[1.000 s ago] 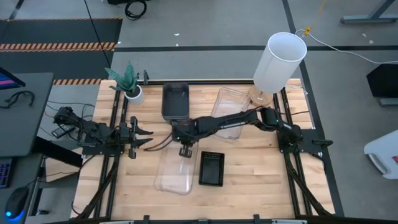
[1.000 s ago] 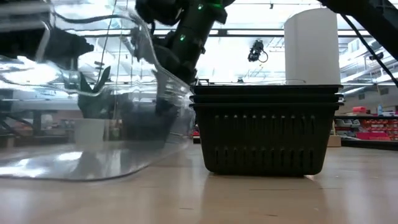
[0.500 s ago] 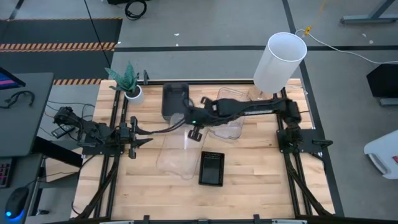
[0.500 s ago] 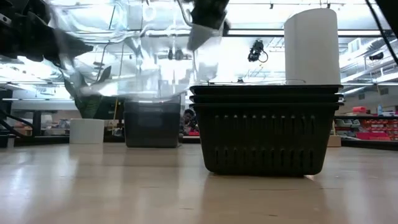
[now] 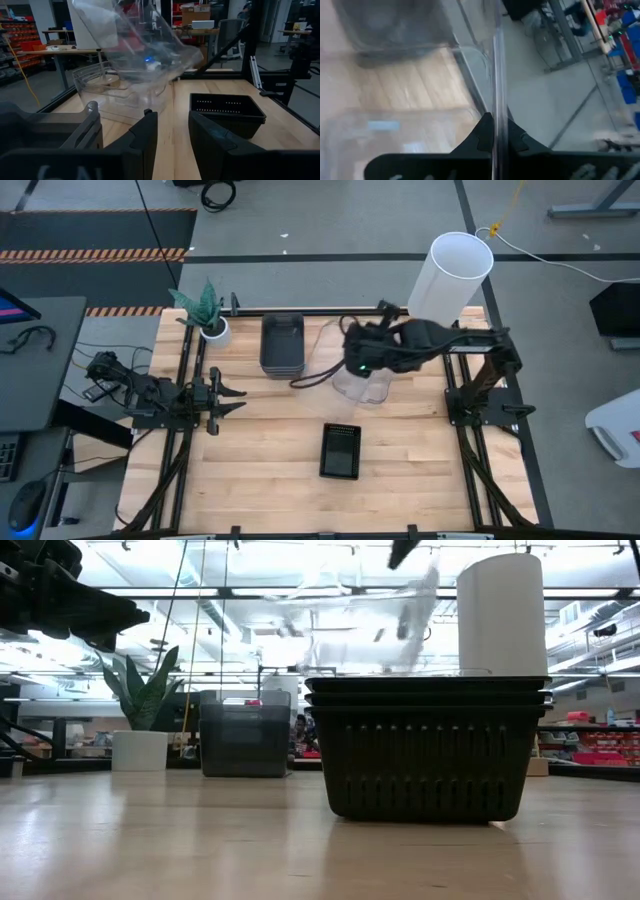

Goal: Stack baskets by color
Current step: Stack the bottom transparent bin on the transparent bins

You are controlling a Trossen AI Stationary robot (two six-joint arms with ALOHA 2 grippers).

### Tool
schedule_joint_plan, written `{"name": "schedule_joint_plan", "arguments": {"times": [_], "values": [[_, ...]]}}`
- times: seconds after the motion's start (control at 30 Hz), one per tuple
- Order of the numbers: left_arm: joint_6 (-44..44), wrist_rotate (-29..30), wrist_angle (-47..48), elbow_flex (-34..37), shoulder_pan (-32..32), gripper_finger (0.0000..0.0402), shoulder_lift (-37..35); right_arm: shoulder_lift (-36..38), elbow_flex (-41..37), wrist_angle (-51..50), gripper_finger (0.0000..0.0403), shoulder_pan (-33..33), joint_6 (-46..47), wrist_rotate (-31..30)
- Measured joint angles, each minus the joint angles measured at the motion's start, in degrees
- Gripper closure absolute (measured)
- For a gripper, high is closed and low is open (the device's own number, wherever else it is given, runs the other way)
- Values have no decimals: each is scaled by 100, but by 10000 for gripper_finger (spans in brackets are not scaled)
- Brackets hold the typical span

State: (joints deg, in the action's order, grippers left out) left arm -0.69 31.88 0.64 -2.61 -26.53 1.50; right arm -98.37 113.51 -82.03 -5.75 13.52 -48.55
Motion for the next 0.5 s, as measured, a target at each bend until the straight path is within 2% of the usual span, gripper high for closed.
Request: {"name": "schedule_joint_plan", "arguments": {"times": [0.23,0.5], "values": [[2,-2,0,0,-2,285,0,555,-4,-296,397,231,48,77],[0,0,0,0,-2,285,-2,1031,-2,-708,397,728,-608,107]]}}
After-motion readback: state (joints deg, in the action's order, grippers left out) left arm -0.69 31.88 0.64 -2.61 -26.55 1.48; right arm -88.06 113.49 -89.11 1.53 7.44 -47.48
